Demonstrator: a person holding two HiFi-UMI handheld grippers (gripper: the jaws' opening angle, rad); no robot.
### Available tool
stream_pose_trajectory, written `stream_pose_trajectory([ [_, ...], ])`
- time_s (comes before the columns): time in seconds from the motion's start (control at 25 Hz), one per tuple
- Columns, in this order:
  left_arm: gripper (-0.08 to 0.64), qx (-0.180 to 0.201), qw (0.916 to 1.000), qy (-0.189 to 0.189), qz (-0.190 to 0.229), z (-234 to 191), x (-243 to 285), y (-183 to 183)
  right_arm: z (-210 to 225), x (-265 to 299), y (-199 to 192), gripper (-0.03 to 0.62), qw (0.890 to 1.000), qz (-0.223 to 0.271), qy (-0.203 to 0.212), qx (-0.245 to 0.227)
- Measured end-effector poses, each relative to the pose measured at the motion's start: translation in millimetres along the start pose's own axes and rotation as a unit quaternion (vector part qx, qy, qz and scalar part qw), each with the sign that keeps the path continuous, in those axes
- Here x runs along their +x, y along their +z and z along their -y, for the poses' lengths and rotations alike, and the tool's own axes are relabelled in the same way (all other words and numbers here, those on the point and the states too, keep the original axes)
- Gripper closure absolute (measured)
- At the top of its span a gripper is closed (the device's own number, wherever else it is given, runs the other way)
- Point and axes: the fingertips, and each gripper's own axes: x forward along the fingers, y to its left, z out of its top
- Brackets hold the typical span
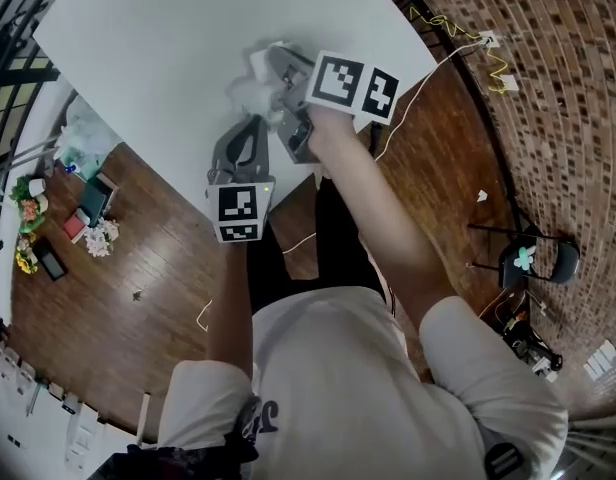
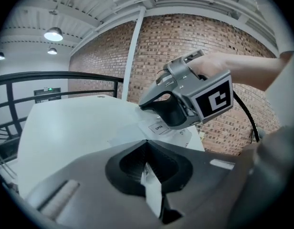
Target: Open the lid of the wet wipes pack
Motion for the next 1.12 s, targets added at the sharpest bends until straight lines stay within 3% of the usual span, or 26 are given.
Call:
stream_pose_trajectory([
  [0.2,0.543,-0.004,0.9999,0.005,0.010,1,2,2,0,5,3,0.589,0.999,-0.039,0.003,-0.018],
  [0.44,0.543,-0.008,0.9990,0.044,0.007,7,-7,12,-24,-32,11,0.589,0.995,-0.061,0.080,-0.029],
  [0.72,0.543,-0.068,0.9885,0.123,0.057,37,-77,62,-64,-123,17,0.589,0.978,-0.025,0.155,-0.134],
  [0.84,0.543,-0.060,0.9838,0.145,0.086,54,-109,89,-71,-162,12,0.589,0.965,0.007,0.175,-0.193],
  [0.92,0.543,-0.051,0.9824,0.145,0.106,67,-128,104,-70,-187,4,0.589,0.954,0.040,0.165,-0.247],
  [0.96,0.543,-0.045,0.9817,0.144,0.116,72,-138,111,-69,-200,0,0.591,0.944,0.067,0.151,-0.287],
  [1.04,0.543,-0.030,0.9773,0.154,0.143,79,-163,119,-70,-224,-15,0.597,0.912,0.122,0.116,-0.375],
  [1.08,0.543,-0.022,0.9741,0.161,0.157,82,-177,120,-70,-235,-28,0.600,0.897,0.139,0.104,-0.407],
  [1.12,0.543,-0.017,0.9713,0.165,0.170,87,-191,118,-69,-245,-43,0.600,0.889,0.147,0.100,-0.423],
])
